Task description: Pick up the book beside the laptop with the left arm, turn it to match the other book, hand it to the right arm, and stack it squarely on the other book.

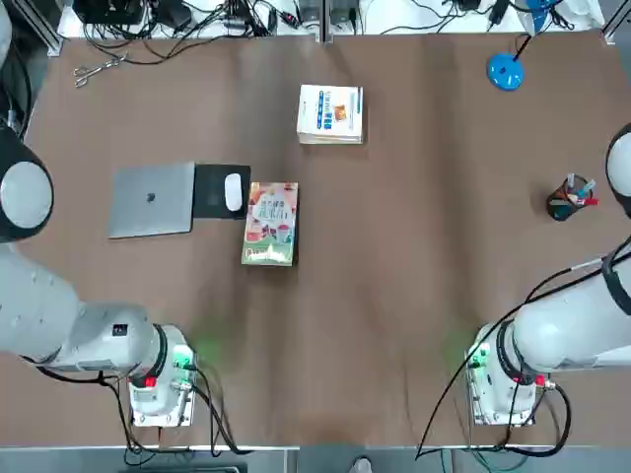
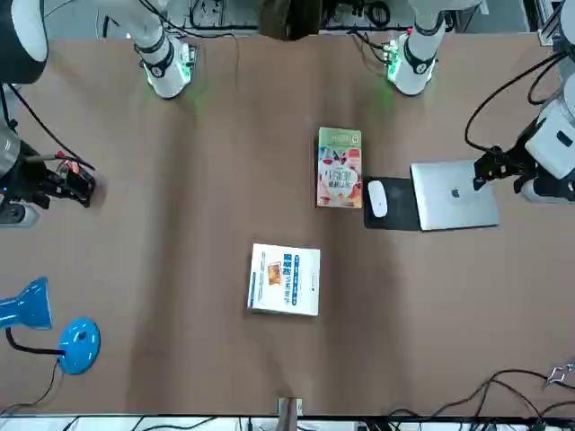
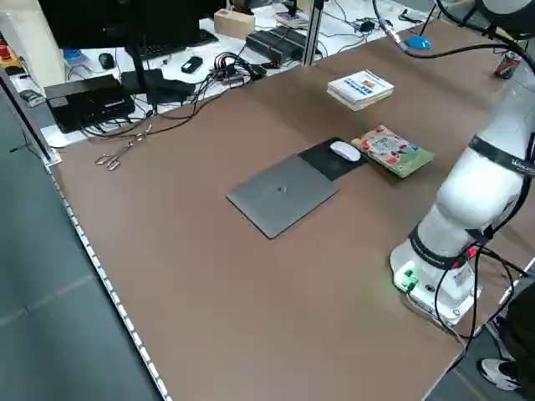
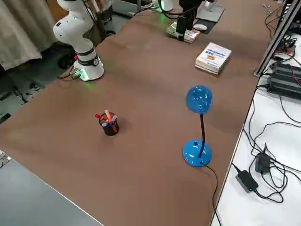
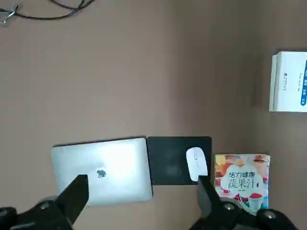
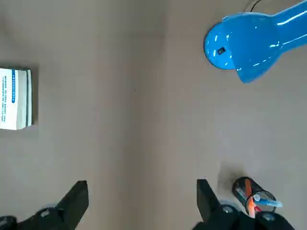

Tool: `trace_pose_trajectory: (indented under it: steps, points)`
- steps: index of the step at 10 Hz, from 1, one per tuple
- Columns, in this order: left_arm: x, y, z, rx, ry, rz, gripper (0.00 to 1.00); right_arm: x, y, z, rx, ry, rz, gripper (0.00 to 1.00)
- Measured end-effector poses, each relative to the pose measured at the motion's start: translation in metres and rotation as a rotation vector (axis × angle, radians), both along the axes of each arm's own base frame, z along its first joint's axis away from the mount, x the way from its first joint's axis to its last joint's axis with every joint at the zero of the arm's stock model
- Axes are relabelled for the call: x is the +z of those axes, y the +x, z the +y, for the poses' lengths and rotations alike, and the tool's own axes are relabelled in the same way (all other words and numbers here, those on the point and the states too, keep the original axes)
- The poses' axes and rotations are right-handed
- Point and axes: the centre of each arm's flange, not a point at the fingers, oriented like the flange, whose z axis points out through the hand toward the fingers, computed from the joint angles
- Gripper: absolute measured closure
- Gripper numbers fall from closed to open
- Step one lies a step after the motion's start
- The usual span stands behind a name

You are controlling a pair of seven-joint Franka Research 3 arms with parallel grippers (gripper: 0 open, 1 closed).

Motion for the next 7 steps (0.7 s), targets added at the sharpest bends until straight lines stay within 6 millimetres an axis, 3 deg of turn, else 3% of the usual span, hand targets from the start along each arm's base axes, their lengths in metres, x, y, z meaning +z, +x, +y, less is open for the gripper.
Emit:
trace_pose_trajectory:
  steps: [4, 7]
  points:
    - [-0.007, -0.001, 0.010, 0.019, 0.003, 0.034, 0.00, 0.000, 0.000, 0.006, 0.010, 0.000, 0.000, 0.00]
    - [-0.043, -0.014, -0.008, 0.013, -0.058, 0.168, 0.00, 0.000, -0.001, 0.011, 0.018, 0.000, 0.000, 0.00]
